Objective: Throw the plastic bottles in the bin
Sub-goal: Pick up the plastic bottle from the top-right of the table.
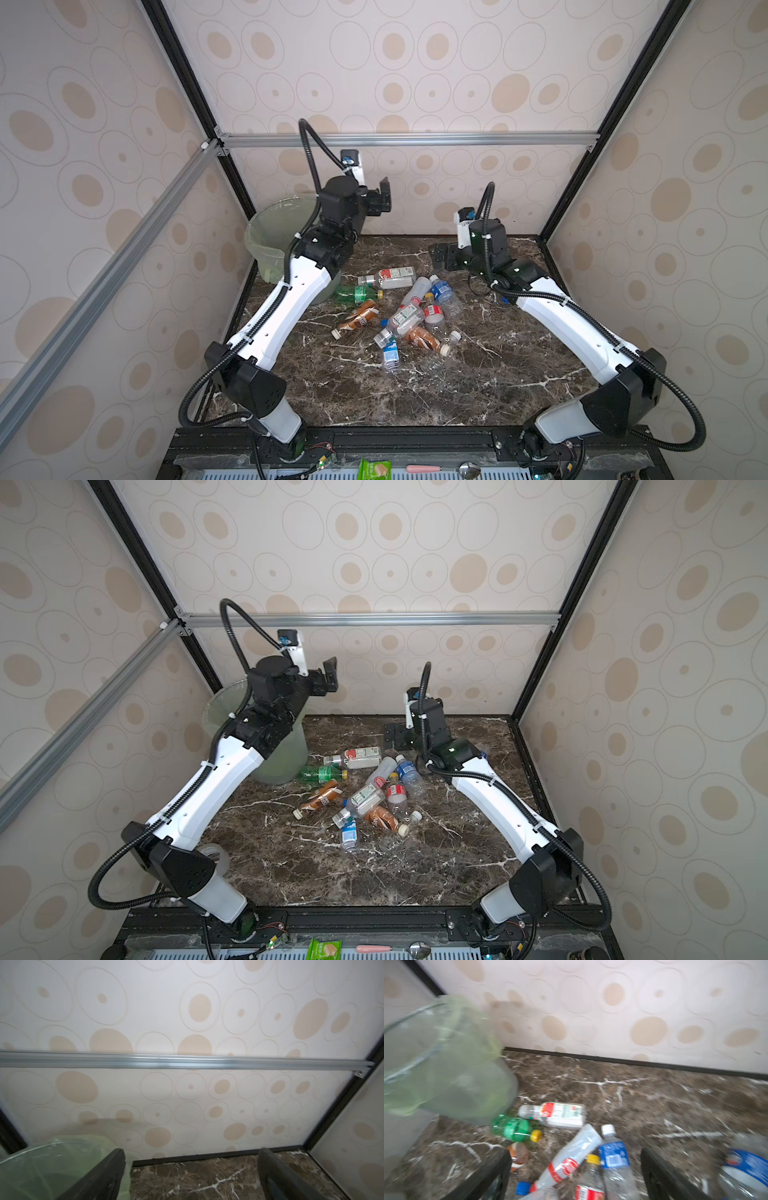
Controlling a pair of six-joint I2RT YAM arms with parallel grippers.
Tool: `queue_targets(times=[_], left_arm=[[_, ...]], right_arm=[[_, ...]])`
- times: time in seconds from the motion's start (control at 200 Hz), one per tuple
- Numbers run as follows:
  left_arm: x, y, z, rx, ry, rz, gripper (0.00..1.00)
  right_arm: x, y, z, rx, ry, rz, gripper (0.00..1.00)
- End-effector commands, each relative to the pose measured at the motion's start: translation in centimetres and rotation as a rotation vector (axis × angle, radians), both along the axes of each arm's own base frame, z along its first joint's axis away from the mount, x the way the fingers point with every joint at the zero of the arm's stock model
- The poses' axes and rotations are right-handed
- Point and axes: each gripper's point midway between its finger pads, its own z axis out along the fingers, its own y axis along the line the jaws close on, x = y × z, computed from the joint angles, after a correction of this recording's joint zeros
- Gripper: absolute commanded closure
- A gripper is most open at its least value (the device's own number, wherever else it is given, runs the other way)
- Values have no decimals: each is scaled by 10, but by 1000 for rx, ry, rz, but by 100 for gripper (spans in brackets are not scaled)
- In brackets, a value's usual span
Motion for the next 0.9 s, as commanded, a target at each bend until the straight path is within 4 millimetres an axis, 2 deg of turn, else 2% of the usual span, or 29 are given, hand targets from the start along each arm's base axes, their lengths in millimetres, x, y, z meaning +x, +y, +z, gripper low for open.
queue_targets(times=[0.0, 0.06, 0.085, 0.145, 0.26, 0.365, 0.505, 0.595, 0.69, 0.805, 0.895], left_arm=[[1, -59, -32, 26, 57, -121, 1], [-1, -88, -51, 48, 86, -168, 1], [-2, -99, -58, 53, 98, -187, 1], [-5, -128, -77, 70, 130, -247, 1], [-6, -173, -117, 97, 226, -337, 1], [-4, -199, -157, 81, 345, -400, 1], [-3, -207, -195, 95, 415, -351, 1], [-4, -206, -208, 142, 421, -319, 1], [0, -199, -213, 158, 418, -267, 1], [4, -191, -211, 161, 396, -216, 1], [0, -197, -208, 180, 376, -264, 1]], right_arm=[[-2, -73, -40, -27, 134, -252, 0], [0, -100, -61, -24, 185, -331, 0], [3, -118, -69, -21, 203, -378, 0], [5, -141, -87, -15, 247, -443, 0], [12, -173, -114, -25, 303, -524, 0], [18, -196, -138, -35, 364, -581, 0], [25, -215, -168, -38, 438, -605, 0], [28, -223, -188, -28, 487, -609, 0], [31, -229, -207, -24, 530, -609, 2], [38, -229, -223, -16, 564, -592, 4], [42, -229, -232, -22, 576, -584, 5]])
